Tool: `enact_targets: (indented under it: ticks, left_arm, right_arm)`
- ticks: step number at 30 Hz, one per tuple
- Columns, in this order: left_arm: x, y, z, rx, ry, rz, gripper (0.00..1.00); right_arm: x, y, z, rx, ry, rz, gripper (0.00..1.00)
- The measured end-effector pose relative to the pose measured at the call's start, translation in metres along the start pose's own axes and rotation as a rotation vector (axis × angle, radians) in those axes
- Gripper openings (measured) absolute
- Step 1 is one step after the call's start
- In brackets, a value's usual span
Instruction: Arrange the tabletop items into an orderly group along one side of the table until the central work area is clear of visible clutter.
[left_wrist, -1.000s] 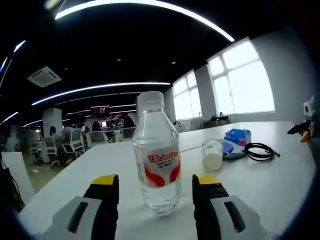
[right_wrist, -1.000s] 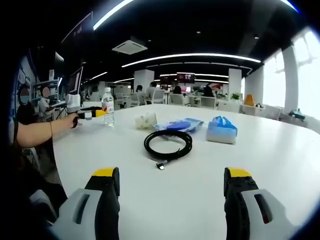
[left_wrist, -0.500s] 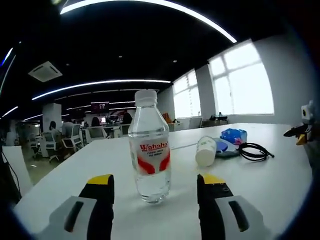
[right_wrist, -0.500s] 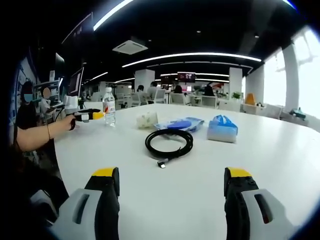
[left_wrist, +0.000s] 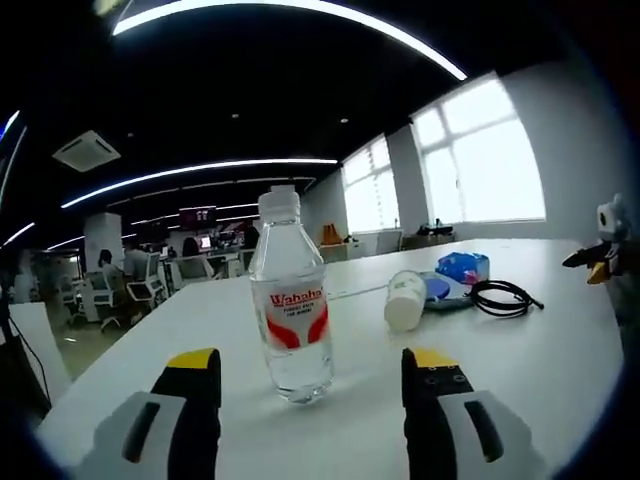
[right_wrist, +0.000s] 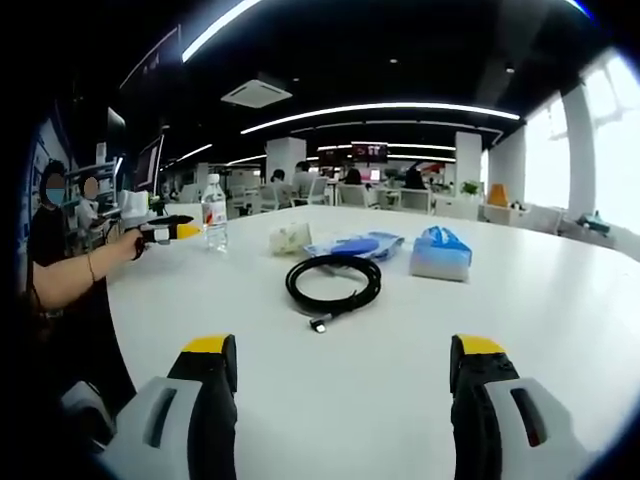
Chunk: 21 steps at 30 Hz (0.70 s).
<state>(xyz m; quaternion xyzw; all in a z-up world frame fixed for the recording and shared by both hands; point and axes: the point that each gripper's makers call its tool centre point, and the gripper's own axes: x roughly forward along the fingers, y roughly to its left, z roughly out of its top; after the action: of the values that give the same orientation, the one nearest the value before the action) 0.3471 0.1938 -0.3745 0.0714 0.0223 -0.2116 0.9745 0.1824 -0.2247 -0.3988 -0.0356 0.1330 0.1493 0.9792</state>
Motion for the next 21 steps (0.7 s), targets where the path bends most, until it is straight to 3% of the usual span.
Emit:
enact_targets:
  ticks: [10,21]
  left_arm:
    - [-0.005,0.002,0.001,-0.039,-0.008,0.009,0.78]
    - [-0.016,-0.009,0.006,-0.034,-0.015,0.003,0.82]
  right_arm:
    - [0.0,0.0,0.001,-0.006,0.0,0.0,0.85]
    - [0.001,0.003,0.002,-0.01,0.0,0.008,0.85]
